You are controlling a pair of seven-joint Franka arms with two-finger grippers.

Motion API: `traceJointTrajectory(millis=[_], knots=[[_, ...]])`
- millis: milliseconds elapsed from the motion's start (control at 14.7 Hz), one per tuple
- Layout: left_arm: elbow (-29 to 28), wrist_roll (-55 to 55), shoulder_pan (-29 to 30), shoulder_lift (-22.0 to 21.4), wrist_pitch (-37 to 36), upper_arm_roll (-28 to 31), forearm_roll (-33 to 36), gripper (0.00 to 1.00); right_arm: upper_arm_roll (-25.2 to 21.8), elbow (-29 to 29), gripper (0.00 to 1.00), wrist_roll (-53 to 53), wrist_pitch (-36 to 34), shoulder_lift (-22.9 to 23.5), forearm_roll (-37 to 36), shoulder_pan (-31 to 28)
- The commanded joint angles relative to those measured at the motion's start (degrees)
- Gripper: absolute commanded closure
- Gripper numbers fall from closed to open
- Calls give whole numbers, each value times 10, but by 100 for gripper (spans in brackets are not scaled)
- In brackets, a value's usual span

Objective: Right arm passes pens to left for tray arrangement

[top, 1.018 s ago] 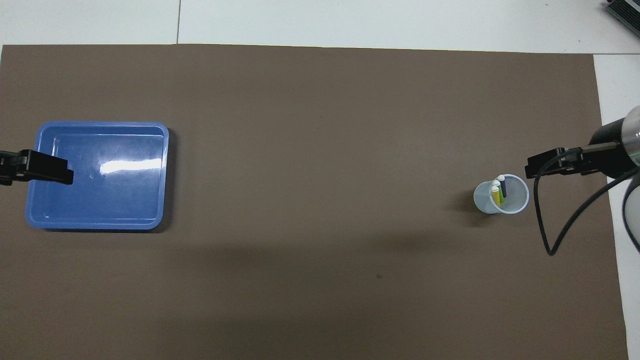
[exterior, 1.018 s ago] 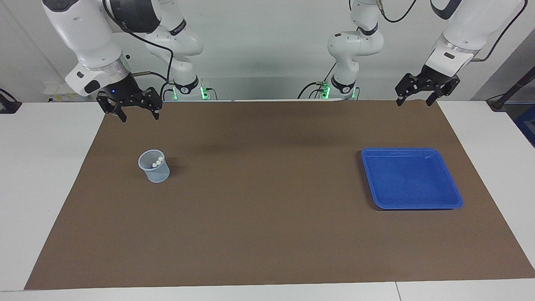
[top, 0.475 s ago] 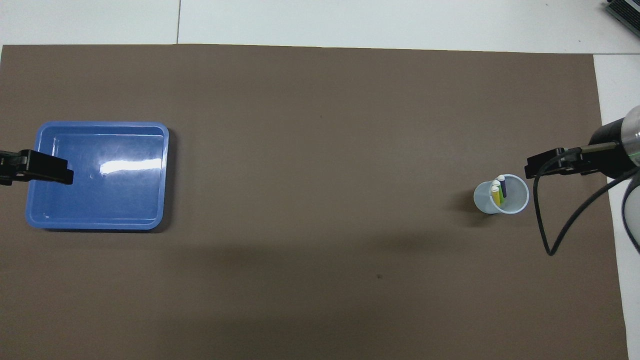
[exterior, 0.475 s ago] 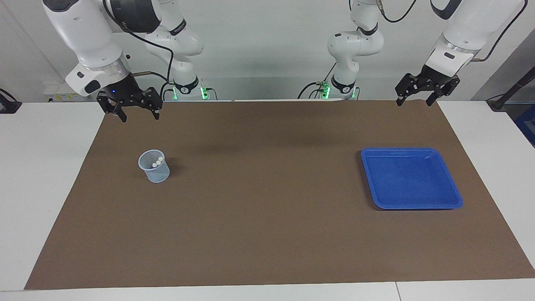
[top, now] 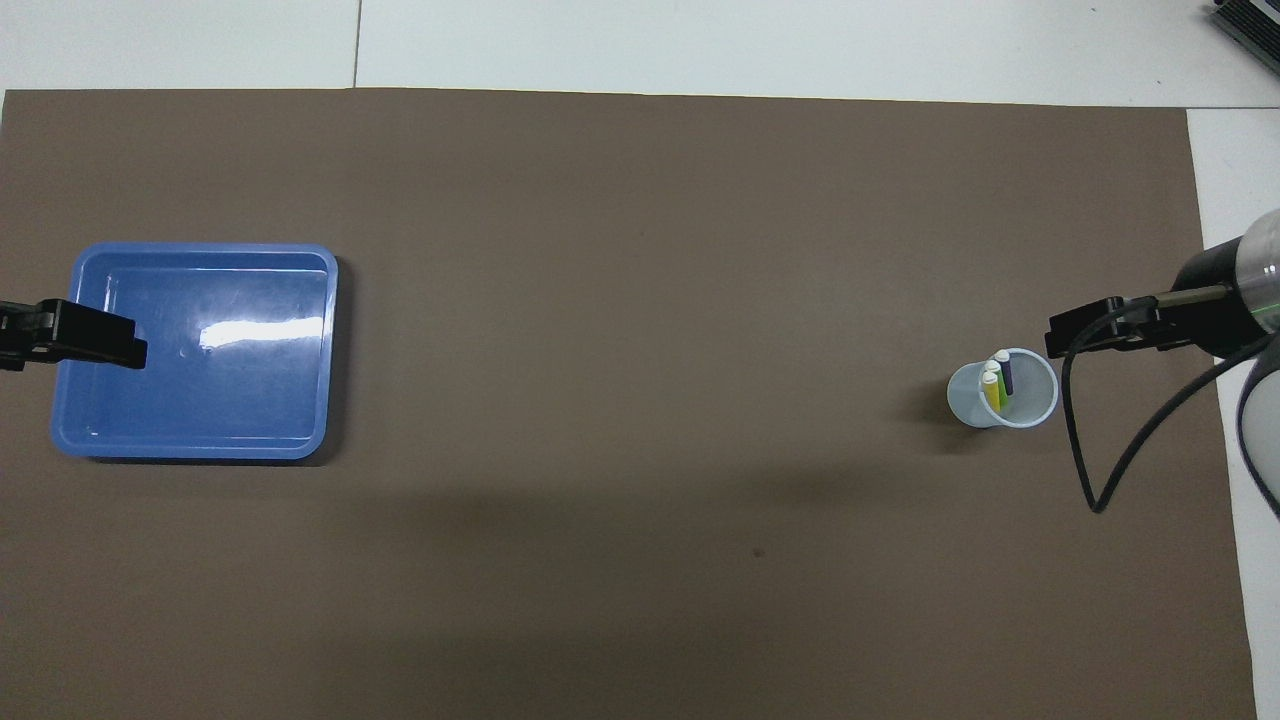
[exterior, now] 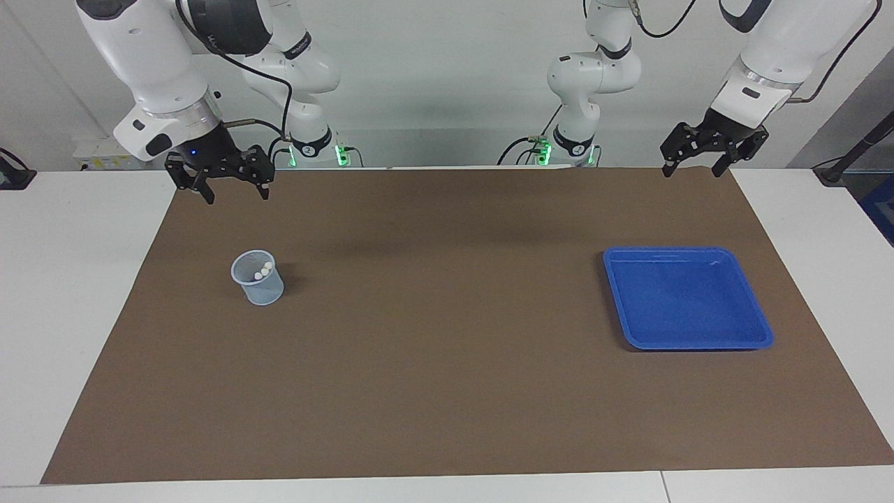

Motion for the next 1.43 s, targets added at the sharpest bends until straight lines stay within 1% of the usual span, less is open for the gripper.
traceJointTrajectory(millis=[0, 136, 204, 339, 475, 679, 883, 1086, 1358], knots=[[9, 1, -2, 1, -6, 3, 0, 0, 5, -30, 0, 1, 23, -17, 11, -2], [9, 1, -2, 1, -6, 3, 0, 0, 5, -108, 0, -12, 116, -44, 12, -7], [9, 1, -2, 1, -6, 3, 0, 0, 4, -127, 0, -14, 135, -47, 12, -6], [9, 1, -2, 2, -6, 3, 0, 0, 5, -142, 0, -9, 161, -36, 12, -2], [9, 1, -2, 1, -6, 3, 0, 0, 5, -153, 0, -7, 186, -15, 12, -2], [9, 1, -2, 1, -5, 3, 0, 0, 4, -160, 0, 8, 206, 23, 12, -1], [8, 1, -1, 0, -5, 3, 0, 0, 4, -168, 0, 31, 217, 49, 12, -2], [8, 1, -1, 1, -5, 3, 0, 0, 4, -207, 0, 45, 250, 49, 12, -3], [8, -2, 2, 1, -8, 5, -9, 0, 4, -232, 0, 51, 242, 46, 12, -9]])
